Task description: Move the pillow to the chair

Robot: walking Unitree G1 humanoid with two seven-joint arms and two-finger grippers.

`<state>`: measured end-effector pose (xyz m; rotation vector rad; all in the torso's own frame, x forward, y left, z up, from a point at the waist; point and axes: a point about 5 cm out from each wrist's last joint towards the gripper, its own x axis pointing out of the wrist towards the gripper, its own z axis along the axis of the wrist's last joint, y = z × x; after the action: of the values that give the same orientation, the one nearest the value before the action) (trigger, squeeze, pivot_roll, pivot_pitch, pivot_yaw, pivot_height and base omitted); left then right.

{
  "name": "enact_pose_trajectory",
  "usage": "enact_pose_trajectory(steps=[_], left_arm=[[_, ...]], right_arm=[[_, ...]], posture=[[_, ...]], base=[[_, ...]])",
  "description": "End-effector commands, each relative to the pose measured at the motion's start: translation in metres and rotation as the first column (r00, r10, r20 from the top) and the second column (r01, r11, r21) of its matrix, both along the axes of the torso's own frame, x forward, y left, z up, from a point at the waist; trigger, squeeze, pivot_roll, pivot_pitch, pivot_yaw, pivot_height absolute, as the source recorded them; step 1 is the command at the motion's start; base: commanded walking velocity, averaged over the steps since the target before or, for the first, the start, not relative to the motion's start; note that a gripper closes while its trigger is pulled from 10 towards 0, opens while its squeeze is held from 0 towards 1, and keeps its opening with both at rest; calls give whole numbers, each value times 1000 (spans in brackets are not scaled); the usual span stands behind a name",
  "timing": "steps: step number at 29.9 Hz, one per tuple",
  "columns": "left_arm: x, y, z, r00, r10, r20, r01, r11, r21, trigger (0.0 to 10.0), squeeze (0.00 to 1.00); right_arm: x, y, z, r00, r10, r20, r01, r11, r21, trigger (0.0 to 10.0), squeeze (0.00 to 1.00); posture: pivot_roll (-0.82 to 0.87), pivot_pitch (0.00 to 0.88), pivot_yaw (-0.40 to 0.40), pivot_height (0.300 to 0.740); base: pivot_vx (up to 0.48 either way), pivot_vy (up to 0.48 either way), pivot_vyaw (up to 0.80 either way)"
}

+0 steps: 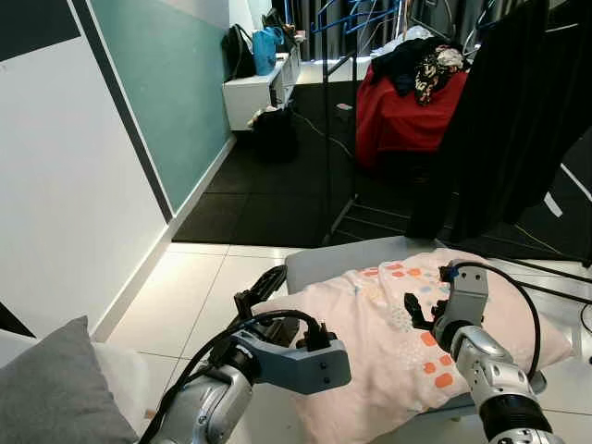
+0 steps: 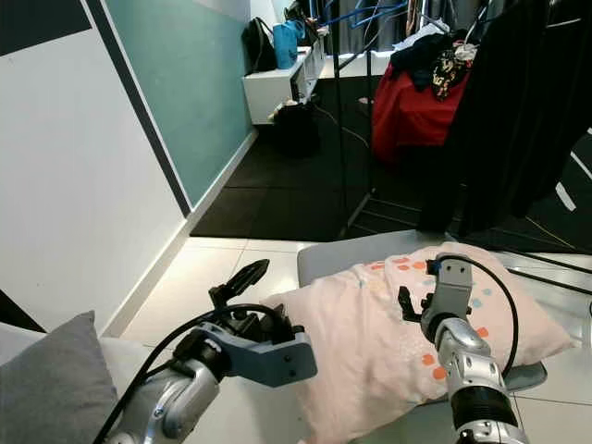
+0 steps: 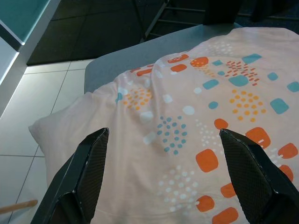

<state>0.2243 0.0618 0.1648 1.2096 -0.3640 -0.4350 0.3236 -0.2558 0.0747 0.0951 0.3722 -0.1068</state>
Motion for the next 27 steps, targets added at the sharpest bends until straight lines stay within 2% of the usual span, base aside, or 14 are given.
enact_pose_trajectory(steps=[1,4,6,7,10,13,14,18,19,21,22,23,25,27], left_arm=[[3,6,-4,996,20,-84,-23,999,-35,10000,0],[6,8,-6,981,24,-194,-50,990,-128,10000,0],[13,16,-2,942,72,-329,-184,929,-322,10000,0],[13,16,-2,942,72,-329,-184,929,-322,10000,0],[30,37,8,884,132,-449,-363,800,-478,10000,0],[35,44,12,872,137,-470,-392,771,-502,10000,0],[48,70,14,811,146,-566,-497,681,-537,10000,0],[58,96,6,756,125,-642,-585,569,-578,10000,0],[58,96,6,756,125,-642,-585,569,-578,10000,0],[68,108,-11,714,-21,-700,-603,489,-630,10000,0],[68,108,-11,714,-21,-700,-603,489,-630,10000,0],[71,112,-24,655,-129,-745,-634,442,-634,10000,0],[71,112,-24,655,-129,-745,-634,442,-634,10000,0],[76,140,-52,615,-179,-768,-743,196,-640,10000,0]], right_arm=[[1,4,-1,1000,5,5,-5,1000,20,10000,0],[2,6,-1,1000,10,6,-10,1000,20,10000,0],[2,8,-1,1000,15,6,-15,1000,21,10000,0],[2,8,-1,1000,15,6,-15,1000,21,10000,0],[3,11,-2,999,34,7,-34,999,21,10000,0],[4,12,-1,999,42,11,-42,999,20,10000,0],[5,13,2,998,54,24,-54,998,17,10000,0],[6,15,4,997,69,41,-70,997,16,10000,0],[6,15,4,997,69,41,-70,997,16,10000,0],[7,17,6,996,75,49,-75,997,18,10000,0],[7,17,6,996,75,49,-75,997,18,10000,0],[8,17,6,996,73,50,-74,997,18,10000,0],[8,17,6,996,73,50,-74,997,18,10000,0],[7,13,5,998,57,23,-57,998,4,10000,0]], posture=[[-160,42,90,700],[-164,40,93,700],[-171,44,89,700],[-171,44,89,700],[-181,38,85,700],[-181,38,85,700],[-187,33,84,700],[-189,29,92,700],[-189,29,92,700],[-193,30,91,700],[-193,30,91,700],[-197,33,88,700],[-197,33,88,700],[-207,45,83,700]], base=[[0,0,0],[0,0,0],[0,0,0],[0,0,0],[0,0,0],[0,0,0],[0,0,0],[0,0,0],[0,0,0],[0,0,0],[0,0,0],[0,0,0],[0,0,0],[0,0,0]])
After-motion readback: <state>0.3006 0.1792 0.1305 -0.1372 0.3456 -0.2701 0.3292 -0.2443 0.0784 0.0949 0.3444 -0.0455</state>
